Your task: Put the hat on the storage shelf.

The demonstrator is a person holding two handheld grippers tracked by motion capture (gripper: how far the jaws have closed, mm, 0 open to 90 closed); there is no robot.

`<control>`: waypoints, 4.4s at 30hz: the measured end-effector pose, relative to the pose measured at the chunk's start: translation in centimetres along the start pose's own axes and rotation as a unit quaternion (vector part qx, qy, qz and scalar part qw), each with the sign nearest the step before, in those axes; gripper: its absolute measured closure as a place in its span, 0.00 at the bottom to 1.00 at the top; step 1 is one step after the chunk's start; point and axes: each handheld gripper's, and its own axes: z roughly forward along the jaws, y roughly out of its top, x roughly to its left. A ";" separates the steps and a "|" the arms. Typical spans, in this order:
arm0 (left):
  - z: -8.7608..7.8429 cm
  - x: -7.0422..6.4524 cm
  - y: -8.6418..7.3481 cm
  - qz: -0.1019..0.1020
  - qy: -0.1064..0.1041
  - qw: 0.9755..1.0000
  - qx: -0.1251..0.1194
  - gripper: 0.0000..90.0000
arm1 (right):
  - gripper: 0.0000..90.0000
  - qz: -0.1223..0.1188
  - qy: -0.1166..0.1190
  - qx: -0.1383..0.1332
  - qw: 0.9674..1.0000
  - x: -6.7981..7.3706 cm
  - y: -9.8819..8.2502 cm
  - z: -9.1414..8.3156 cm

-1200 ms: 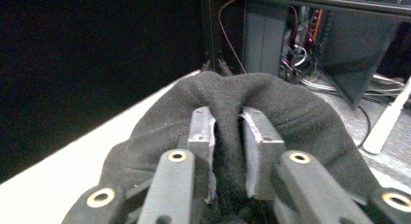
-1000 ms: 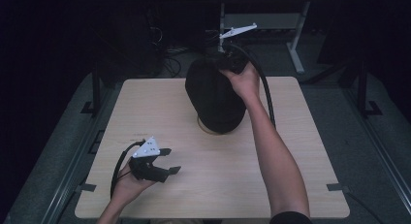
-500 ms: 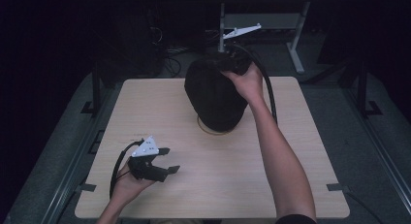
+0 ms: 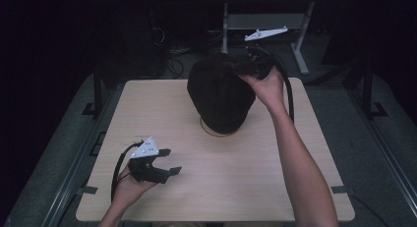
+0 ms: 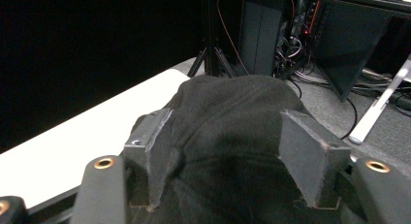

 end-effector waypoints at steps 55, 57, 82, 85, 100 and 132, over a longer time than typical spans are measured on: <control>-0.4 0.4 -0.3 -0.013 0.011 1.000 0.009 0.20 | 0.24 0.049 0.041 0.037 0.997 -0.8 -8.0 -6.8; -0.4 0.5 -0.3 -0.013 0.011 1.000 0.008 0.20 | 0.23 0.053 0.043 0.045 0.997 -0.8 -8.2 -6.9; -0.8 0.7 -0.5 -0.020 0.021 1.000 0.007 0.20 | 0.21 0.055 0.048 0.052 0.996 0.2 -12.3 -8.2; -0.9 0.7 -0.5 -0.017 0.024 1.000 0.008 0.20 | 0.21 0.053 0.048 0.053 0.996 0.4 -12.8 -8.4; -1.1 0.9 -0.6 -0.016 0.029 0.999 0.006 0.20 | 0.21 0.070 0.039 0.062 0.995 0.2 -15.9 -9.5; -1.1 0.8 -0.8 -0.022 0.036 0.999 0.011 0.18 | 0.22 0.135 0.003 0.076 0.988 -0.9 -24.4 -12.9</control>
